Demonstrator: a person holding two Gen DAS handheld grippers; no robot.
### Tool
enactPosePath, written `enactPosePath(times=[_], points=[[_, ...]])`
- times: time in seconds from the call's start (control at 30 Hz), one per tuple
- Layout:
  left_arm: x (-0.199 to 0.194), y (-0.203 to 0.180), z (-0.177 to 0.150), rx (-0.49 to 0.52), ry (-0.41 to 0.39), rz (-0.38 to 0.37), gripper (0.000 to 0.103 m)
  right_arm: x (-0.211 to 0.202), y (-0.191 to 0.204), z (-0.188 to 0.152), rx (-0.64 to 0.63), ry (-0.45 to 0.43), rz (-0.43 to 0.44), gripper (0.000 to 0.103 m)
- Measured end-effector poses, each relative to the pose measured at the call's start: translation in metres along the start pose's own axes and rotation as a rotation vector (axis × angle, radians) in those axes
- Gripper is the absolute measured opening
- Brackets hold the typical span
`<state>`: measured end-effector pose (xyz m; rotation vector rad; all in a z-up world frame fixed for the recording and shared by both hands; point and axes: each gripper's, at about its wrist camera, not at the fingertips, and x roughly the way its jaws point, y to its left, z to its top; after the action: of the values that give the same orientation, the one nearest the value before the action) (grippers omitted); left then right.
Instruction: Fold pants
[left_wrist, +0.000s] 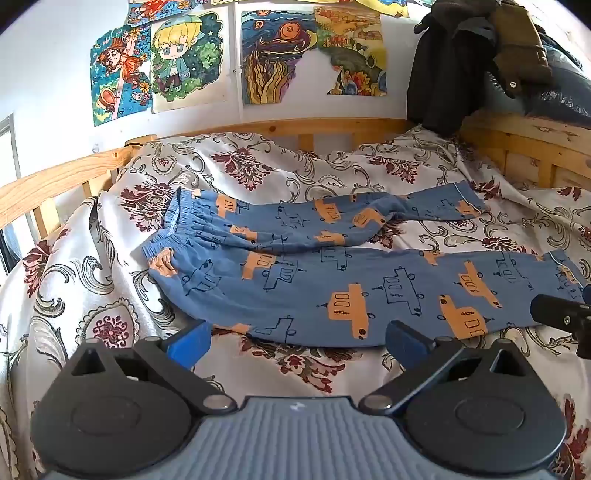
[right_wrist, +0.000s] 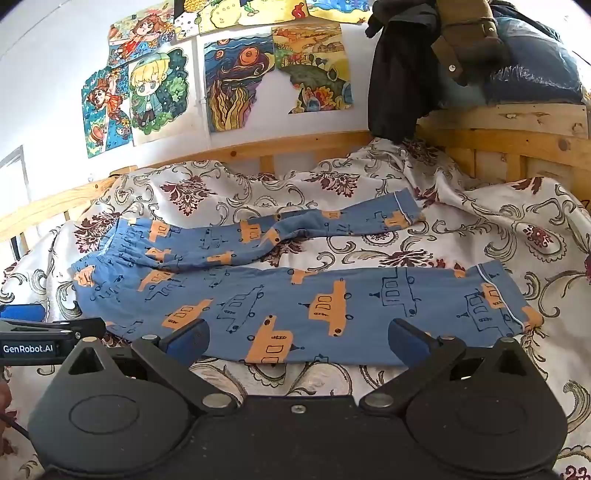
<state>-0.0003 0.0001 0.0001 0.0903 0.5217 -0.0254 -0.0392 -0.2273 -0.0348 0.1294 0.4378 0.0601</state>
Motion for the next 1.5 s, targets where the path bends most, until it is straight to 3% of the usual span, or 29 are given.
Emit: enactPosePath(times=[1.5], points=[[-0.0001,-0.0036,-0.0006,-0.006,0.000,-0.003,0.103,0.0003,-0.0014,-0.0003,0.006,0.002,-0.002,0.102]])
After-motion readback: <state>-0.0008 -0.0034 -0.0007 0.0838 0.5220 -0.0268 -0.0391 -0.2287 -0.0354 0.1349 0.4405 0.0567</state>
